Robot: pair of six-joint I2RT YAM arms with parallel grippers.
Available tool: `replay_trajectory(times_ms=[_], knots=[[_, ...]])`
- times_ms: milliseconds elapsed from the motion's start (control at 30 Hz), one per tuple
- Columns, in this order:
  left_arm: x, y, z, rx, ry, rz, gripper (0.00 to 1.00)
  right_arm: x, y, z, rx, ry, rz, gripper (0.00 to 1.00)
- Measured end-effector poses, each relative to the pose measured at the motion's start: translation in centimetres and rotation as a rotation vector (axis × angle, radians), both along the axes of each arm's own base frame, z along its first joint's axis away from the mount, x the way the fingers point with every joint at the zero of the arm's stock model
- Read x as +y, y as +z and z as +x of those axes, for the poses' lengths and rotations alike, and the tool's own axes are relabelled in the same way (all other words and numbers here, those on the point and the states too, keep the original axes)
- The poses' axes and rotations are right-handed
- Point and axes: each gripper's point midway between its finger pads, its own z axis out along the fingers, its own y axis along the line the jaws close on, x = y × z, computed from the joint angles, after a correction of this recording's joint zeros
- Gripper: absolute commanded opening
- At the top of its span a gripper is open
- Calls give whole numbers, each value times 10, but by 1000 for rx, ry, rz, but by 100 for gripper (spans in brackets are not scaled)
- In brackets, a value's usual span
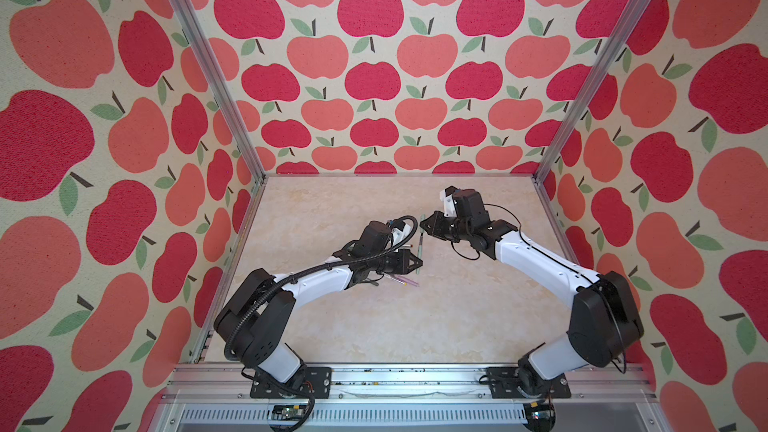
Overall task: Insert the pens into the pen caps
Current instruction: 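Lower the cap onto the pen nib with the right gripper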
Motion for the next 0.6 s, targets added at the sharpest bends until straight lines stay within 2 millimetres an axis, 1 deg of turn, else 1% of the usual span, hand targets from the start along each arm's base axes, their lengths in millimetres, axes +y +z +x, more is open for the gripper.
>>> replay_trajectory(times_ms=[367, 600], knots=[[0, 2, 4, -19, 15, -2, 0, 1, 4, -7, -6, 12, 6, 12], [1, 3, 5, -25, 20, -1, 0, 1, 5, -8, -10, 12, 8, 12]])
